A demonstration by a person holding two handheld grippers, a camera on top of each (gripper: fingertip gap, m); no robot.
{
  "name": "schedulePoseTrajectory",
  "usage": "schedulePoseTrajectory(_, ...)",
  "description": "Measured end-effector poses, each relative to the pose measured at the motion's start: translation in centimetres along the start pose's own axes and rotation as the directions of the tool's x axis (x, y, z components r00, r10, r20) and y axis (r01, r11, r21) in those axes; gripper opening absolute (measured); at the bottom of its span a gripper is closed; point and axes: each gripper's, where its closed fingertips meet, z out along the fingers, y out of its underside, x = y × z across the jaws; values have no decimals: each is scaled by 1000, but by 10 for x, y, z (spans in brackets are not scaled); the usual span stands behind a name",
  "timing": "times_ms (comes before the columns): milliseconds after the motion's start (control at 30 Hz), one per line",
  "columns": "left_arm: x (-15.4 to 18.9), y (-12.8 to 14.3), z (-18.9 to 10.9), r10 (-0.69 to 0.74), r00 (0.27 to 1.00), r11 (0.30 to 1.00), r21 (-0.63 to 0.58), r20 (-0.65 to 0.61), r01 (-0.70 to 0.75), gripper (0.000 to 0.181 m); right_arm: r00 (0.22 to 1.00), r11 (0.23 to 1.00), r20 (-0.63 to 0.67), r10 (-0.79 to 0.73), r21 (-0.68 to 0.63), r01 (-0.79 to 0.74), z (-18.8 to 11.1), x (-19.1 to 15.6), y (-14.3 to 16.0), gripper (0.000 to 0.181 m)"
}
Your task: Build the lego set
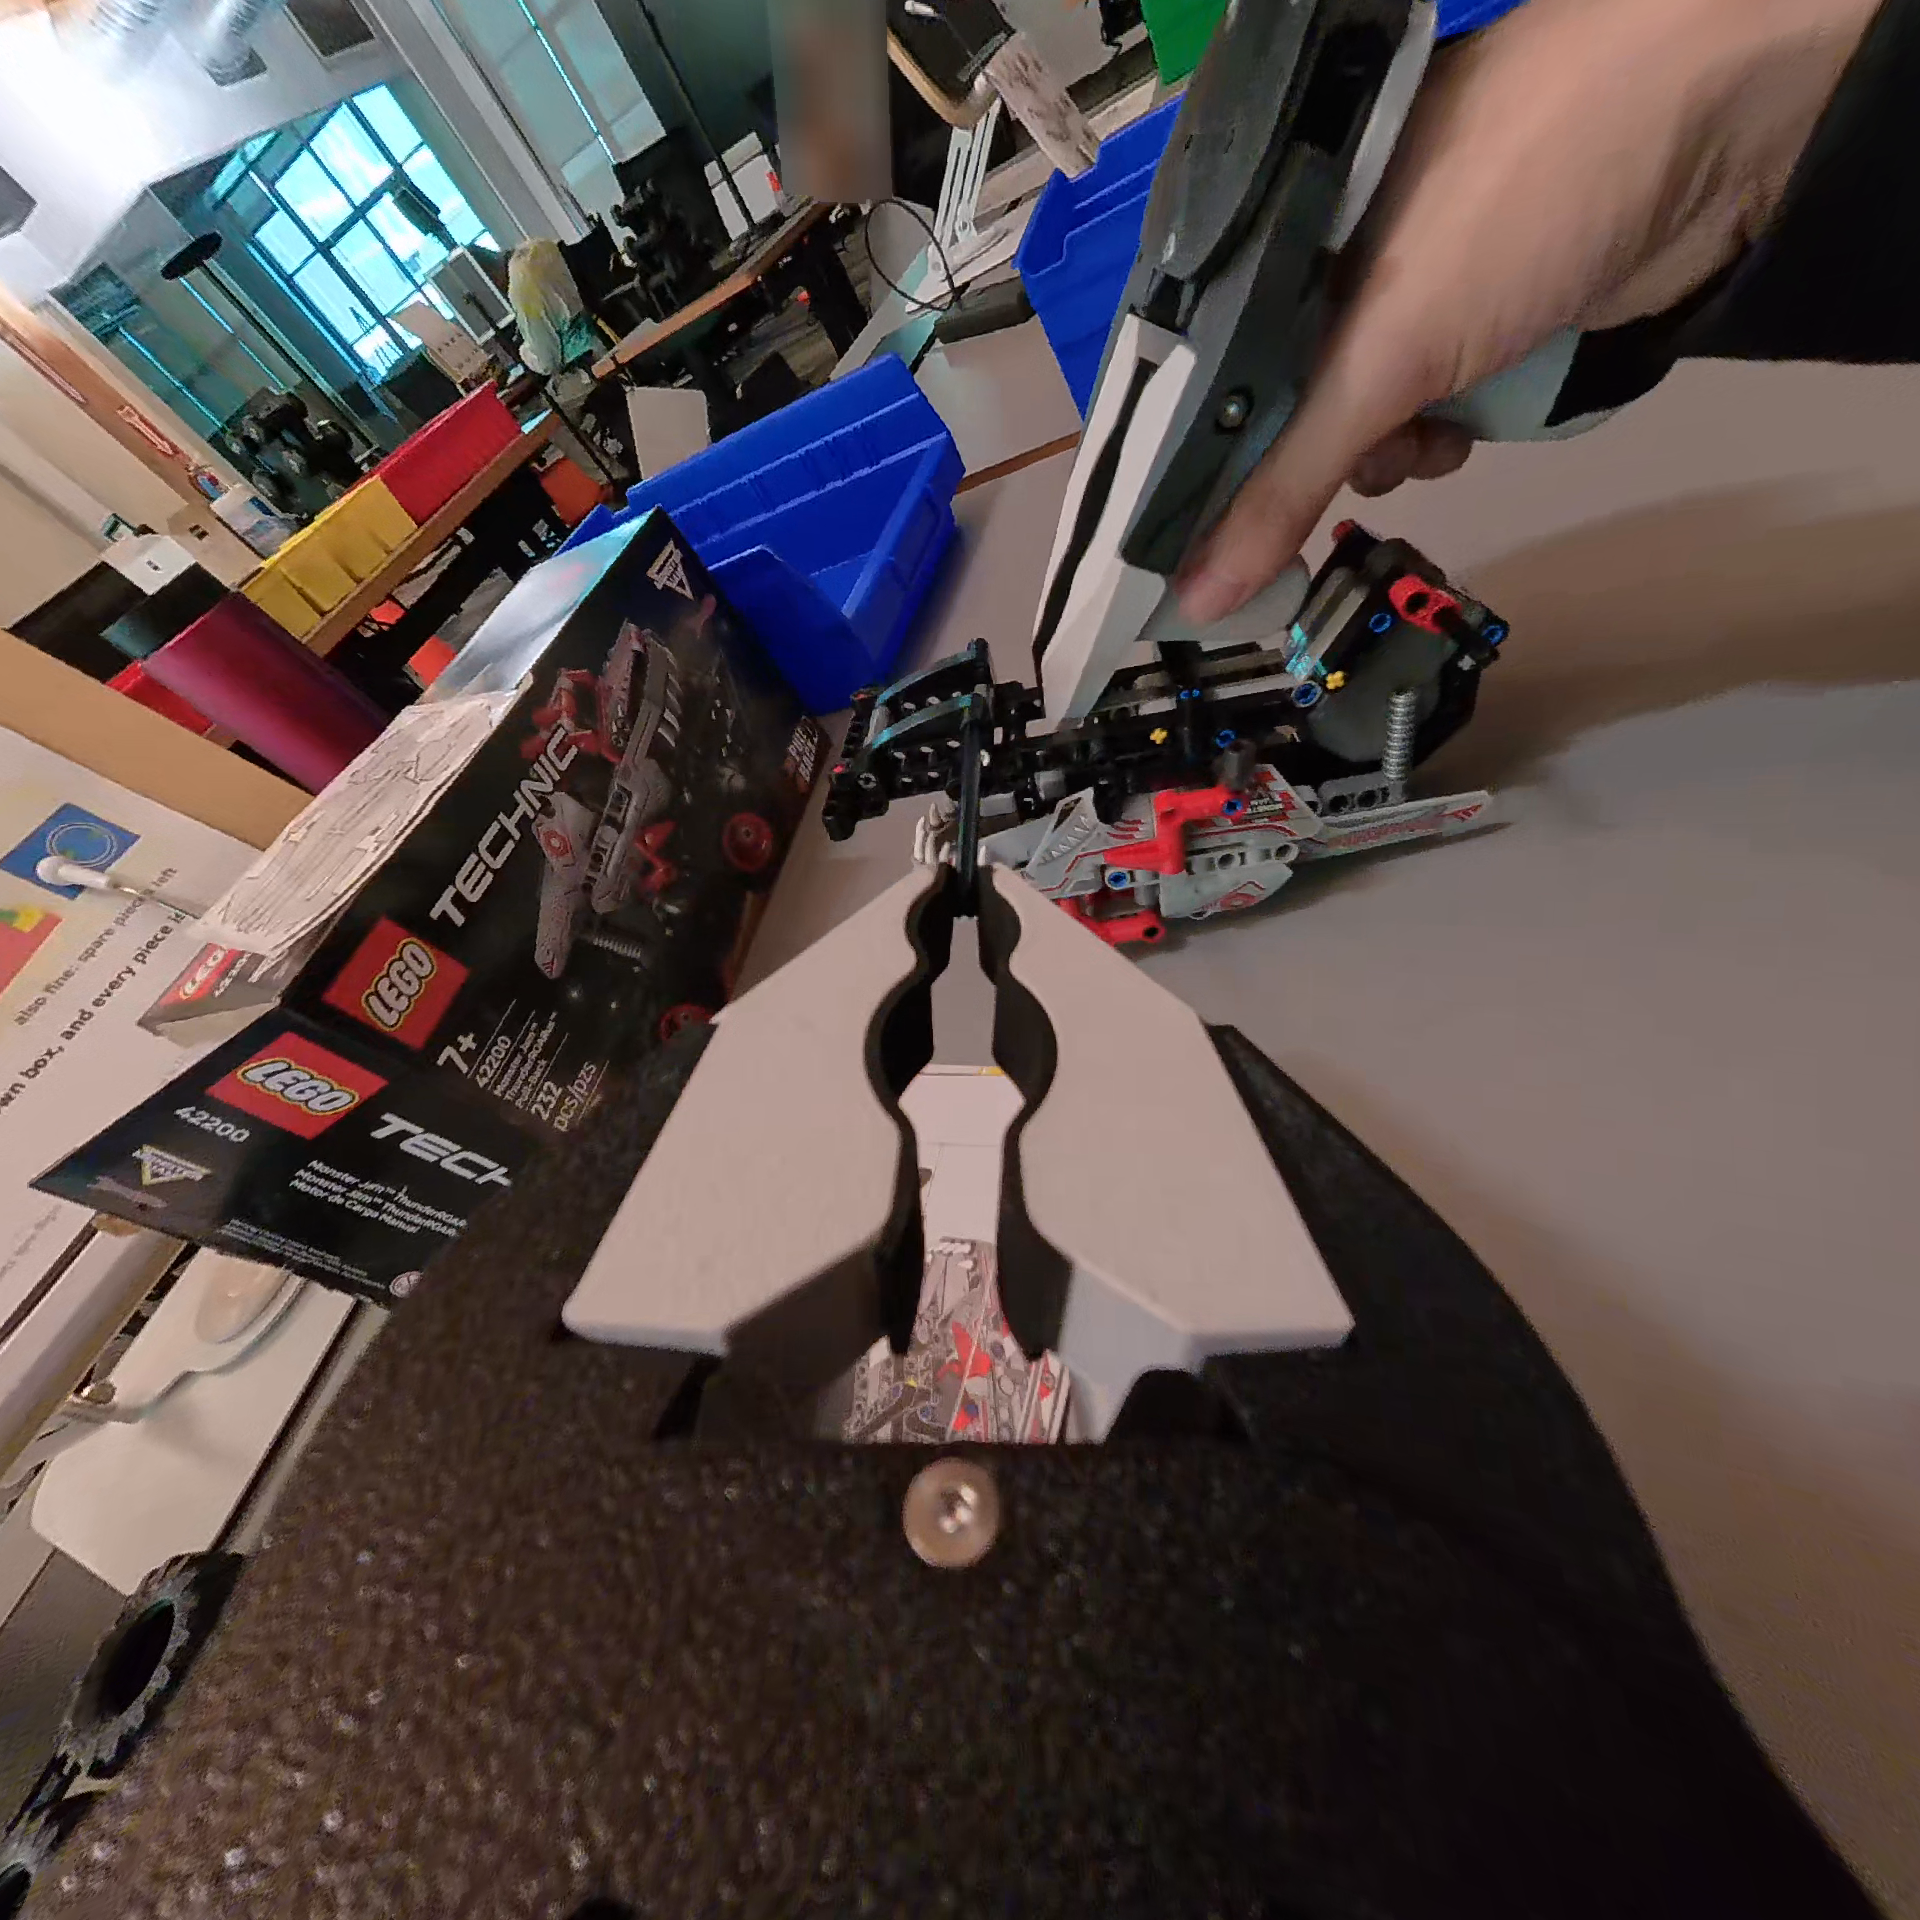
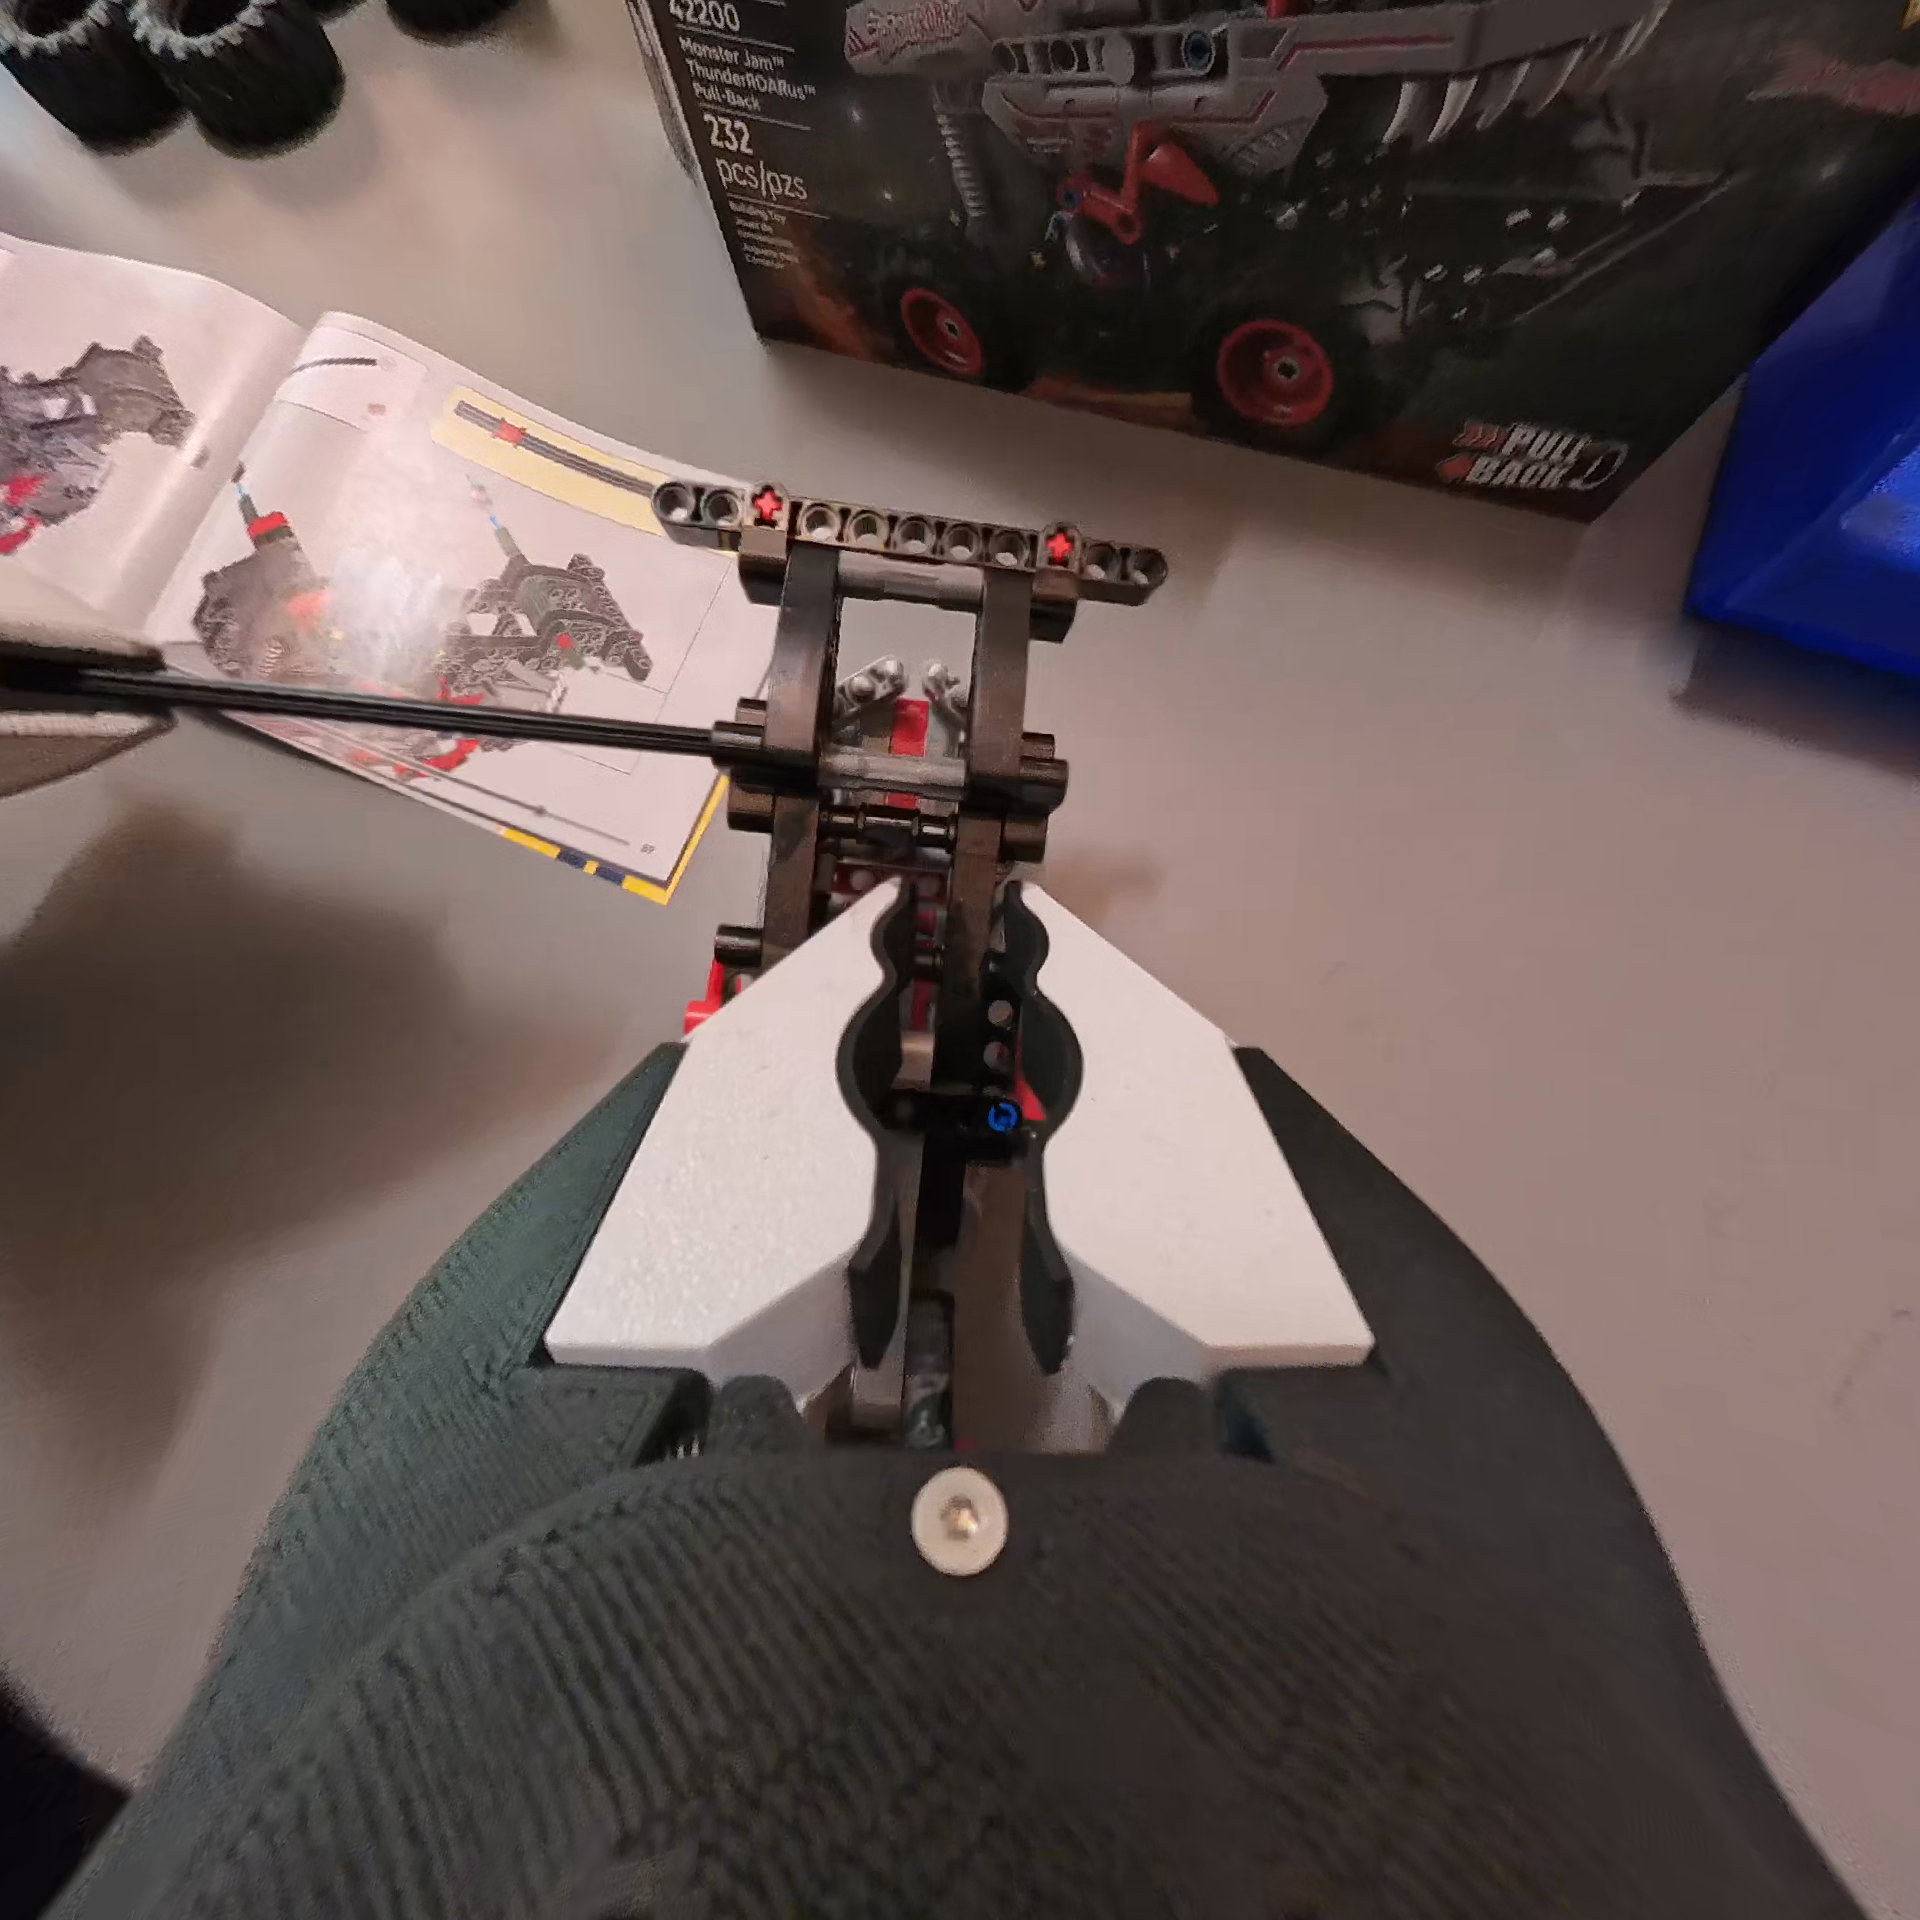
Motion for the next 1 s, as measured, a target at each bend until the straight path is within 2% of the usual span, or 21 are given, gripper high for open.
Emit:
schedulePoseTrajectory(100, 3, -2, -2, 5, 1000, 1000, 1, -1, -5, 2, 1000, 1000, 8, 8, -25, -8, -3, 1, 2, 20)
schedulePoseTrajectory(167, 5, -4, -2, 19, 1000, 1000, 4, -1, -19, 2, 999, 998, 42, 32, -47, -30, 1, -2, 4, 11)
schedulePoseTrajectory(233, 5, -4, -2, 46, 999, 999, -1, 9, -46, 2, 1000, 999, 16, 15, -52, -14, 5, 0, 4, 7)
schedulePoseTrajectory(333, 3, -3, -2, 63, 998, 998, -17, 19, -63, 2, 1000, 998, 5, 11, -63, -11, 6, -1, 3, 7)
schedulePoseTrajectory(367, 3, -4, -2, 22, 1000, 1000, -16, 5, -22, 2, 1000, 998, -7, 4, -63, -5, 6, 0, 3, 6)
schedulePoseTrajectory(467, 4, -14, -5, -279, 956, 959, 25, -89, 282, 2, 999, 999, -30, -16, -50, 15, 4, -2, 4, 7)
schedulePoseTrajectory(500, 1, -13, -5, -304, 948, 951, 23, -91, 307, 2, 999, 999, -48, -24, -45, 22, 3, -2, 4, 6)
schedulePoseTrajectory(633, 7, -16, -5, 21, 1000, 999, 35, -14, -20, 2, 995, 999, -90, -44, -31, 41, 2, -1, 3, 6)
schedulePoseTrajectory(667, 10, -15, -4, 40, 999, 999, 20, -7, -40, 2, 996, 999, -84, -29, -24, 27, 2, -1, 3, 6)
schedulePoseTrajectory(767, 8, -11, -4, -142, 990, 989, 26, -11, 143, 2, 998, 1000, -58, 1, -10, -1, 2, -1, 3, 6)
schedulePoseTrajectory(833, 7, -9, -4, -328, 944, 942, 57, -45, 330, 2, 998, 1000, -64, -3, -12, 3, 2, -1, 3, 6)
schedulePoseTrajectory(933, 1, -6, -4, -576, 810, 802, 114, -111, 586, 2, 997, 1000, -69, -18, -19, 17, 3, -1, 3, 7)
schedulePoseTrajectory(1000, 0, -4, -4, -690, 704, 689, 143, -171, 710, 2, 998, 1000, -65, -19, -18, 18, 3, -1, 3, 7)
